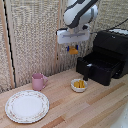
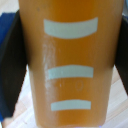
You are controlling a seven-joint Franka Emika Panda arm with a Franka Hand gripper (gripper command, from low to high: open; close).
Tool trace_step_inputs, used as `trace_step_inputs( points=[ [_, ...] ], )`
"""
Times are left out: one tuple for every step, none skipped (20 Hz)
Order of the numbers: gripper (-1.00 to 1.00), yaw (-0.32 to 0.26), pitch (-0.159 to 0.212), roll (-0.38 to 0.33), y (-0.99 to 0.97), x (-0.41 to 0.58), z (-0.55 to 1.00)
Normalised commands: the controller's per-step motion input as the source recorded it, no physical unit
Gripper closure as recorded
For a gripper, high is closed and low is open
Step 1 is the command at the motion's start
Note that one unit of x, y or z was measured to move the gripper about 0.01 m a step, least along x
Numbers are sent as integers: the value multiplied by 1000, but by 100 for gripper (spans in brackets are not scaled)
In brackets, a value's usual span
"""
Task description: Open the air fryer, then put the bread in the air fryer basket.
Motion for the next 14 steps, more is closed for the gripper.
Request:
trace_step_inputs(
  points=[
    [100, -137, 0, 0, -757, 237, 526],
    [100, -119, 0, 0, -829, 157, 509],
    [100, -108, 0, 4, -874, 103, 489],
    [100, -96, 0, 9, -914, 69, 434],
    [100, -90, 0, 11, -931, 54, 397],
    [100, -88, 0, 11, -943, 26, 346],
    [100, -94, 0, 10, -934, 0, 286],
    [100, -112, 0, 9, -889, 0, 189],
    [100, -122, 0, 7, -863, 0, 131],
    [100, -144, 0, 5, -811, -37, 80],
    [100, -167, 0, 4, -754, -71, 6],
    [100, -178, 0, 5, -726, -83, 0],
    [100, -205, 0, 3, -666, -69, -14],
    [100, -222, -15, 3, -623, -40, -86]
  ],
)
